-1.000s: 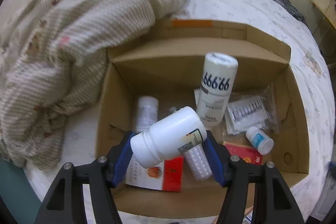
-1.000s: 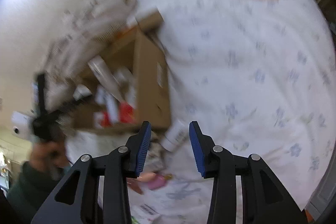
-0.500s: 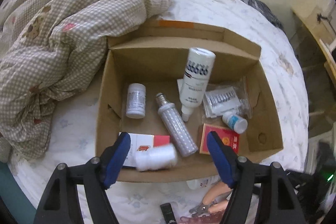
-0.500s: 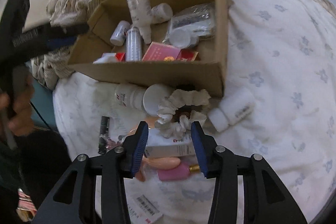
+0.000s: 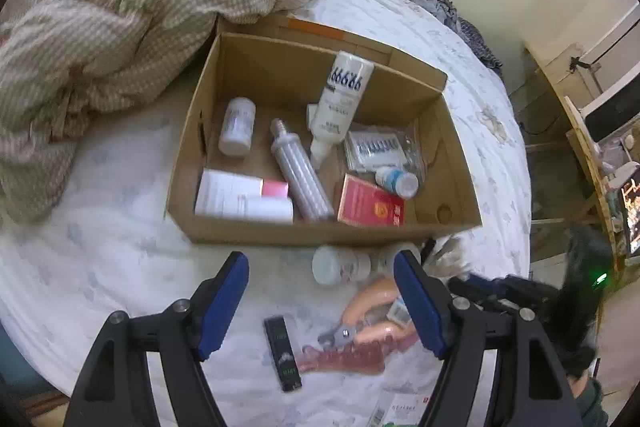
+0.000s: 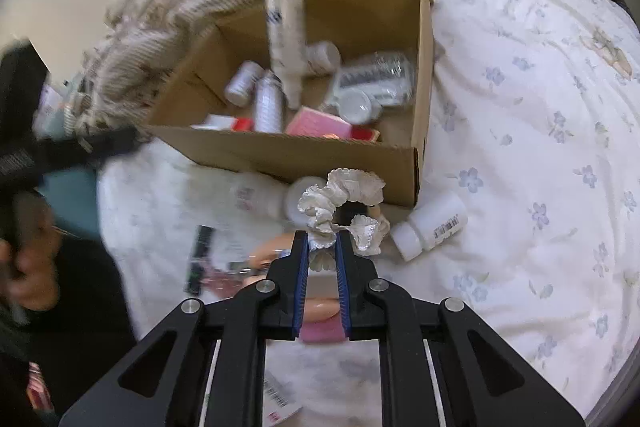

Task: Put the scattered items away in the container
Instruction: 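Grasp the beige scrunchie with the right gripper, then carry the beige scrunchie over the box and open the right gripper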

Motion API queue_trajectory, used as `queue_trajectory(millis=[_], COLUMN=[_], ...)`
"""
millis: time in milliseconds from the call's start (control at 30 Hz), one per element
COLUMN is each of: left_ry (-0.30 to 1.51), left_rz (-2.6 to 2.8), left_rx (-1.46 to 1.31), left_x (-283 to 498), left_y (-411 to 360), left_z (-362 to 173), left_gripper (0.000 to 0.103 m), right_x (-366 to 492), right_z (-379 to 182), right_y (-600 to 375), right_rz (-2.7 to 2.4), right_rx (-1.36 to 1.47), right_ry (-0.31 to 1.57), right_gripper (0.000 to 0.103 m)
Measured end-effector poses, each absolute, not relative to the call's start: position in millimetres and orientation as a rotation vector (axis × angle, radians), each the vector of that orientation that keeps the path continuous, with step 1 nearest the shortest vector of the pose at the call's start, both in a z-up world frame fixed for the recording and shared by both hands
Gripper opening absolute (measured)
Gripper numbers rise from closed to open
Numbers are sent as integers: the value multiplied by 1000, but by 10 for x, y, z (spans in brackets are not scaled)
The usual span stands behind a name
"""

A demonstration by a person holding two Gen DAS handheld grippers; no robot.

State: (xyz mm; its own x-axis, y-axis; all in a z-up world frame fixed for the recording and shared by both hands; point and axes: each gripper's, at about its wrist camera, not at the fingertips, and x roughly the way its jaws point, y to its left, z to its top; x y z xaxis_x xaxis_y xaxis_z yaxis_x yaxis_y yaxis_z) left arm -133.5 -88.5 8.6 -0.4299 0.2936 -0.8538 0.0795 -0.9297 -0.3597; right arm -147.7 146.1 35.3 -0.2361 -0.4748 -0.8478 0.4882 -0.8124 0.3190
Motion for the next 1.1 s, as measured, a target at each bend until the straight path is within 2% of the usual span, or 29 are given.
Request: queue_trajectory(millis=[100, 300, 567, 667, 733, 900, 1100], left_ry=[-505, -634, -724, -751, -763, -709, -547], left_rz=[2506, 2448, 2351, 2337, 2329, 2308, 2258], left_rx=[-1623, -1735, -1788, -1792, -1794, -1814, -1879], left_x=[-1293, -1390, -1408, -1402, -1402, -1421, -1377], left_y=[-890, -1030, -1091, -1120, -1129, -1052, -831], left_z=[-16, -224, -342, -356, -364, -387, -467], left_gripper=[76, 76, 76, 76, 76, 76, 75], right_x=[-1385, -1508, -2108, -2277, -2345, -2272, -1812], right_z=[604, 1007, 997, 878, 813, 897, 1067], right_y=[1499, 1502, 1077, 968, 926, 968, 1245], right_rz=[-2086, -2137, -2156, -2149, -2144, -2169, -2143], right_rx=[1363, 1286, 1355, 1422, 1456, 1424, 1363], right_ry=[3, -85, -54, -31, -20, -8, -17], right_gripper=[14, 14, 15, 25, 44, 44, 44])
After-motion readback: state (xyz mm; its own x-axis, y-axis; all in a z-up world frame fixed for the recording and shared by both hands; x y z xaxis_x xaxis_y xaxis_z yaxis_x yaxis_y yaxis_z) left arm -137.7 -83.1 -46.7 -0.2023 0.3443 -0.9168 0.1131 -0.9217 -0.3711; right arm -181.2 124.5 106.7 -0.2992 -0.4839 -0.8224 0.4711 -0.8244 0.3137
